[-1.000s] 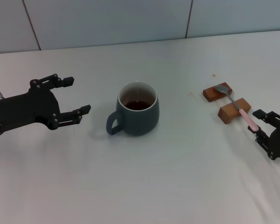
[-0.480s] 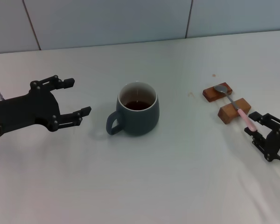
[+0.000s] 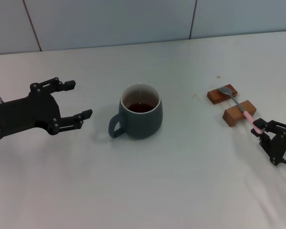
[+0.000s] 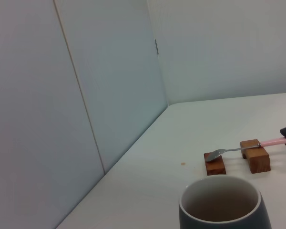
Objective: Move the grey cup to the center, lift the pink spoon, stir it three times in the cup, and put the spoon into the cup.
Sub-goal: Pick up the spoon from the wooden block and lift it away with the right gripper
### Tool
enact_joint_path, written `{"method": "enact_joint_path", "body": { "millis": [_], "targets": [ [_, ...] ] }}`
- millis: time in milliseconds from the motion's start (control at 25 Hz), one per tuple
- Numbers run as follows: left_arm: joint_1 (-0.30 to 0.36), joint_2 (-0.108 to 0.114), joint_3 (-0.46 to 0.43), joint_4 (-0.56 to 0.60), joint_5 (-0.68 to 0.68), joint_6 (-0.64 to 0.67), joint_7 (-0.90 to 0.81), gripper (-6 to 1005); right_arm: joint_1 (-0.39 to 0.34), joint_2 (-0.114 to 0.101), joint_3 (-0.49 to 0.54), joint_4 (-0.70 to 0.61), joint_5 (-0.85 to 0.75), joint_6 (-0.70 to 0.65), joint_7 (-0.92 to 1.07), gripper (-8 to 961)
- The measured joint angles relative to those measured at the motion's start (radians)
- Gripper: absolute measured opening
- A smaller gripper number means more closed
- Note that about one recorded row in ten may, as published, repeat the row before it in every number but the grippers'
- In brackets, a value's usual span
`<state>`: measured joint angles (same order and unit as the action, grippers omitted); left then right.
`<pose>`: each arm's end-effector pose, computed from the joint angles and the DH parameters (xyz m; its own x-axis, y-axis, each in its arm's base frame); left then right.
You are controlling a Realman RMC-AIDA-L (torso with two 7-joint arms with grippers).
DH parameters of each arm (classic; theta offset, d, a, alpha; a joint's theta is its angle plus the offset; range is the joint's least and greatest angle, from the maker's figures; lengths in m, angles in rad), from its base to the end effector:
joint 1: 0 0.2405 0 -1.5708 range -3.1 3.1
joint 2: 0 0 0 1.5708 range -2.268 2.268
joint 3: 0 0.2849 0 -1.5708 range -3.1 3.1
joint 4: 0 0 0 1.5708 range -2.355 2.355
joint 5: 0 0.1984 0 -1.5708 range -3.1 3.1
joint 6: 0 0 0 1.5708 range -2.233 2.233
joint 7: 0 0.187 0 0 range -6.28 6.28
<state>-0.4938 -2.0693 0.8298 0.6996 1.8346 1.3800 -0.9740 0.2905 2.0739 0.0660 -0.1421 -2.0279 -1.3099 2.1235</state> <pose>-0.2633 0.3731 -0.0433 0.9265 -0.0581 0.3717 0.1296 -0.8782 -0.4604 0.3910 0.2888 -0.0491 -0.6843 -0.4082 -0.6042 -0.7154 0.2151 0.6648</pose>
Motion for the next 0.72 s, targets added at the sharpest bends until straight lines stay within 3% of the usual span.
{"method": "enact_joint_path", "body": {
  "millis": [40,240,520,680,720],
  "targets": [
    [0.0,0.0,-0.001,0.0,0.0,0.0,0.0,818,0.0,0.0,0.0,-0.001,0.0,0.004,-0.015,348],
    [0.0,0.0,-0.005,0.0,0.0,0.001,0.0,818,-0.017,0.003,0.013,-0.002,0.01,-0.019,-0.086,137],
    [-0.005,0.0,-0.006,0.0,-0.004,0.0,0.0,818,-0.046,0.003,0.105,-0.024,0.025,-0.112,-0.237,128],
    [-0.006,0.0,-0.003,-0.001,-0.01,-0.004,0.0,818,-0.042,0.003,0.2,-0.141,0.025,-0.236,-0.264,125],
    [-0.006,0.0,-0.002,-0.004,-0.011,-0.006,0.0,818,-0.023,0.0,0.218,-0.235,0.029,-0.327,-0.27,125]
  ]
}}
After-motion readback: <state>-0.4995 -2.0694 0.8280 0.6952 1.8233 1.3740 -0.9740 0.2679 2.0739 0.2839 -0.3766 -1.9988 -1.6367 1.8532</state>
